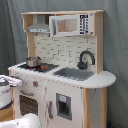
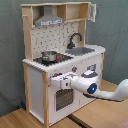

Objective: Play with the kitchen

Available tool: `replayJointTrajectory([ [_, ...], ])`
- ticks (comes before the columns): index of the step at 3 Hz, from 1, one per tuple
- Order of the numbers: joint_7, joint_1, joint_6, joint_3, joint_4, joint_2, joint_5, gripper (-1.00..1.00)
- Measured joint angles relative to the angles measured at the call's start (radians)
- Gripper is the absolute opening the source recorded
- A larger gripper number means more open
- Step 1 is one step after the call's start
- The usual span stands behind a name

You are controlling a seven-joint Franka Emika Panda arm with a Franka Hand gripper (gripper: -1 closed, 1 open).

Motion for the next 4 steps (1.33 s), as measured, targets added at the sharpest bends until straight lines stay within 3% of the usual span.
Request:
replayJointTrajectory([
  [2, 0.194, 0.000, -0.006, 0.000, -0.009, 0.003, 0.001, -1.00],
  [4, 0.445, 0.000, -0.004, 0.002, -0.010, 0.009, 0.003, -1.00],
])
